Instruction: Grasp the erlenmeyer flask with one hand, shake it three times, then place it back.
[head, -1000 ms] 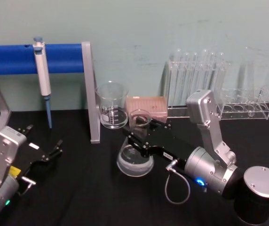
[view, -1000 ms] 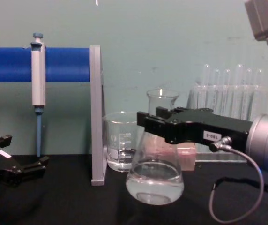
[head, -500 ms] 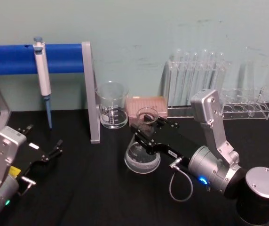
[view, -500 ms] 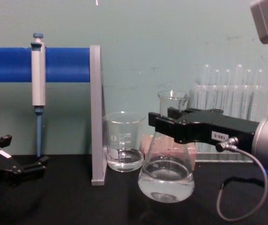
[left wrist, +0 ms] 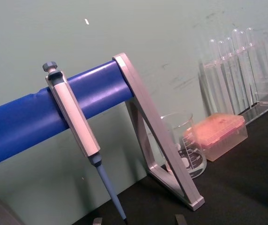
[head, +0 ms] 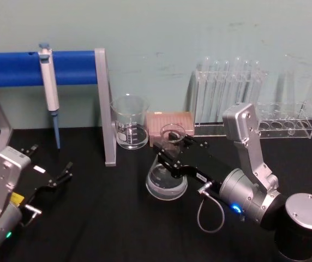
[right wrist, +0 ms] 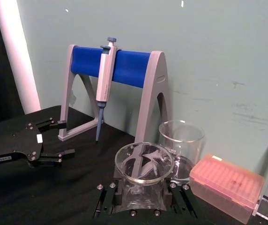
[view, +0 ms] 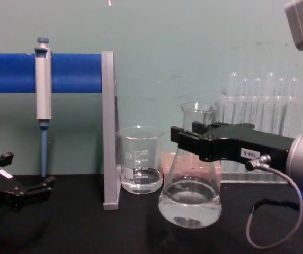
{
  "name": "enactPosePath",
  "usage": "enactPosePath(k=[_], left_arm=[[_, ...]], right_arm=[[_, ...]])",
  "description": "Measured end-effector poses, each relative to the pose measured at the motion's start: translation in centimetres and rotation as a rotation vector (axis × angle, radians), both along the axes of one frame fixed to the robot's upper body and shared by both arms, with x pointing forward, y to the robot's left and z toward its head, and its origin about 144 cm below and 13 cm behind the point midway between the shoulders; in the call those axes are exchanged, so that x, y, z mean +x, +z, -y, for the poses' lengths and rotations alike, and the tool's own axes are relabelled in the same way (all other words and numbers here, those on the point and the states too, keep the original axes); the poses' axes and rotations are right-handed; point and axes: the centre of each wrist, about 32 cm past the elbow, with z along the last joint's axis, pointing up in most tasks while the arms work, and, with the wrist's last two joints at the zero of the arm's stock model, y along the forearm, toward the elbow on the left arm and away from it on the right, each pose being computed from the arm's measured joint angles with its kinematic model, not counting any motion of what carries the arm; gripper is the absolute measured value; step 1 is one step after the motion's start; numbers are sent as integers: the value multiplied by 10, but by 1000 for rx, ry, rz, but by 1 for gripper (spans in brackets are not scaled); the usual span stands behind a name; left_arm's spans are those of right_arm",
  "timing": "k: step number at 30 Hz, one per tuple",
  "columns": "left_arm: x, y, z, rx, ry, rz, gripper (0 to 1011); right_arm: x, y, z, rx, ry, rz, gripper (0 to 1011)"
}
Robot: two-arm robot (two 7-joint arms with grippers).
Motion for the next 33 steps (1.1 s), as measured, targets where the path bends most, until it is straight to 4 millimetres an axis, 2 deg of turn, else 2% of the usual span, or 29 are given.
enactPosePath(k=[11, 33], left_arm=[[0, 0, 0, 0, 0, 0, 1001], [0, 0, 0, 0, 0, 0, 1001]], right_arm=[[0, -3, 2, 0, -3, -8, 451], [2, -30, 3, -22, 14, -68, 451]])
